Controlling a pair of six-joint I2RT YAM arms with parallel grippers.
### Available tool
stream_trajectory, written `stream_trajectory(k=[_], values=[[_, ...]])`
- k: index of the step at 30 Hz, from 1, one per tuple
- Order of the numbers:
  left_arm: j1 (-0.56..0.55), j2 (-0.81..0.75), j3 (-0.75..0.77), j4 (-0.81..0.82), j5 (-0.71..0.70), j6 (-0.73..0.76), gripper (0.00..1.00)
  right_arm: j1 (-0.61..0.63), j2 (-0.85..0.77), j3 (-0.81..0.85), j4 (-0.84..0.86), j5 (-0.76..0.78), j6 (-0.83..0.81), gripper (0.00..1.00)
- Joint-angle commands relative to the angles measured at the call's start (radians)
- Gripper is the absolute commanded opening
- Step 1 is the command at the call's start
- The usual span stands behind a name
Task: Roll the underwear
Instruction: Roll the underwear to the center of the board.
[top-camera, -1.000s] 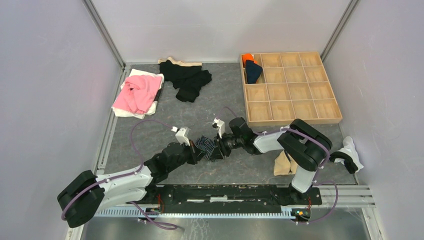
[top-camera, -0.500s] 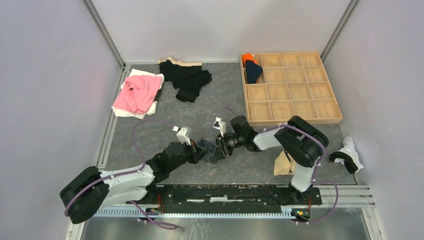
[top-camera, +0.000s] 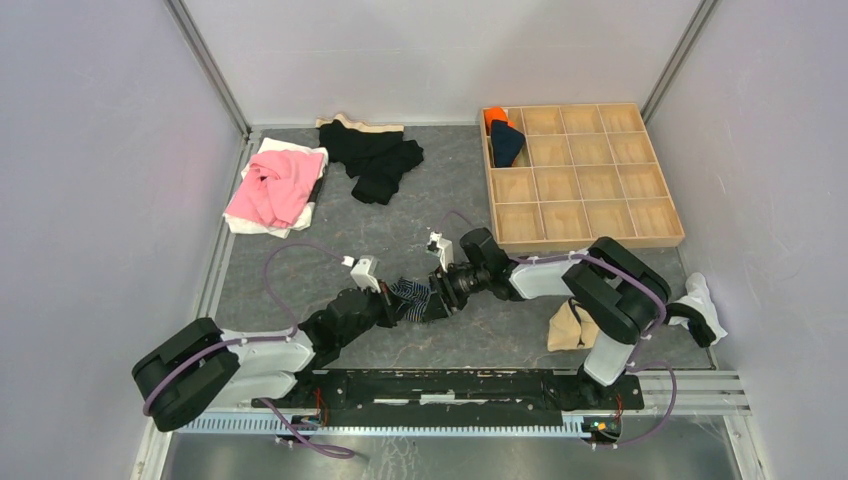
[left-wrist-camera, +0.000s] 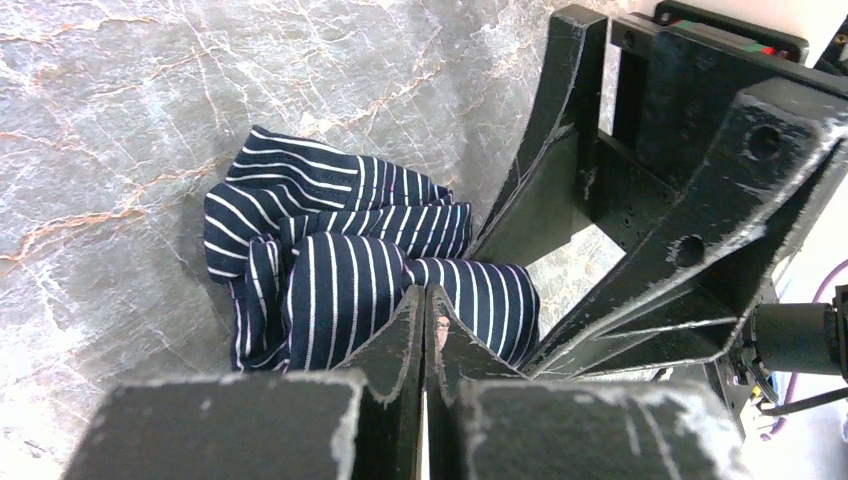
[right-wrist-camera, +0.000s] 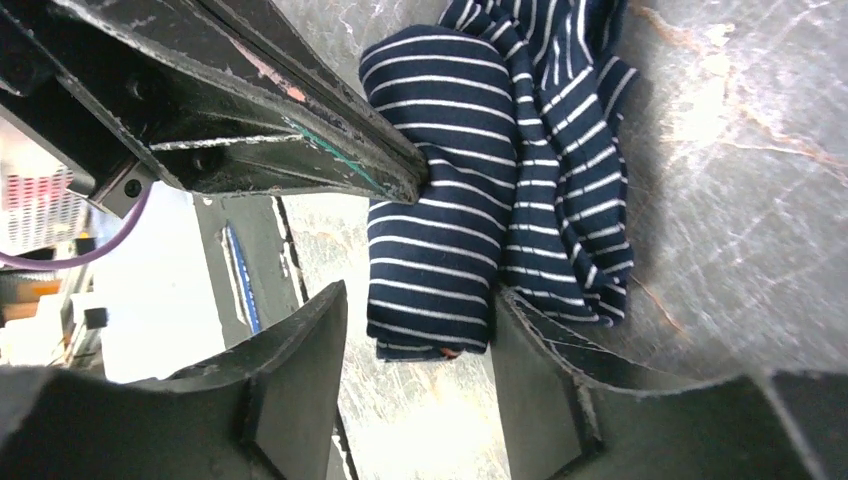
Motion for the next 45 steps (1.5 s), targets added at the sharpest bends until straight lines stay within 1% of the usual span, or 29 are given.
stream_trajectory(k=[1, 7, 11, 14, 17, 18, 21, 23, 26, 27, 30, 36, 42, 45], values=[[0.005, 0.066, -0.059, -0.064, -0.112, -0.027, 0.02, -0.002, -0.055, -0.001, -0.123, 0.129, -0.072, 0.62], [0.005, 0.105, -0.07, -0.044, -0.119, -0.046, 0.02, 0.001, -0.155, -0.006, -0.191, 0.247, -0.137, 0.68], [0.005, 0.117, -0.065, -0.042, -0.121, -0.046, 0.02, 0.008, -0.237, -0.008, -0.25, 0.355, -0.212, 0.69], [0.005, 0.117, -0.067, -0.04, -0.119, -0.047, 0.02, 0.022, -0.317, -0.032, -0.228, 0.432, -0.28, 0.69], [0.005, 0.116, -0.068, -0.041, -0.119, -0.05, 0.02, 0.114, -0.407, -0.064, -0.151, 0.583, -0.431, 0.68], [0.005, 0.116, -0.068, -0.041, -0.119, -0.05, 0.02, 0.167, -0.426, -0.069, -0.124, 0.642, -0.509, 0.68], [0.005, 0.113, -0.07, -0.041, -0.119, -0.055, 0.02, 0.292, -0.46, -0.104, -0.014, 0.752, -0.711, 0.68], [0.005, 0.114, -0.069, -0.042, -0.118, -0.055, 0.02, 0.337, -0.451, -0.11, 0.031, 0.755, -0.808, 0.68], [0.005, 0.115, -0.068, -0.041, -0.114, -0.058, 0.02, 0.37, -0.391, -0.055, -0.012, 0.755, -0.859, 0.69], [0.005, 0.116, -0.069, -0.041, -0.113, -0.058, 0.02, 0.381, -0.37, -0.042, -0.021, 0.782, -0.884, 0.7], [0.005, 0.114, -0.069, -0.04, -0.111, -0.056, 0.02, 0.416, -0.323, -0.04, -0.019, 0.79, -0.94, 0.7], [0.005, 0.116, -0.068, -0.041, -0.109, -0.054, 0.02, 0.463, -0.228, -0.017, -0.024, 0.826, -0.992, 0.7], [0.005, 0.123, -0.066, -0.036, -0.103, -0.052, 0.02, 0.47, -0.158, 0.013, -0.025, 0.869, -1.009, 0.7], [0.005, 0.126, -0.064, -0.036, -0.099, -0.049, 0.02, 0.471, -0.123, 0.023, -0.037, 0.913, -1.027, 0.68]])
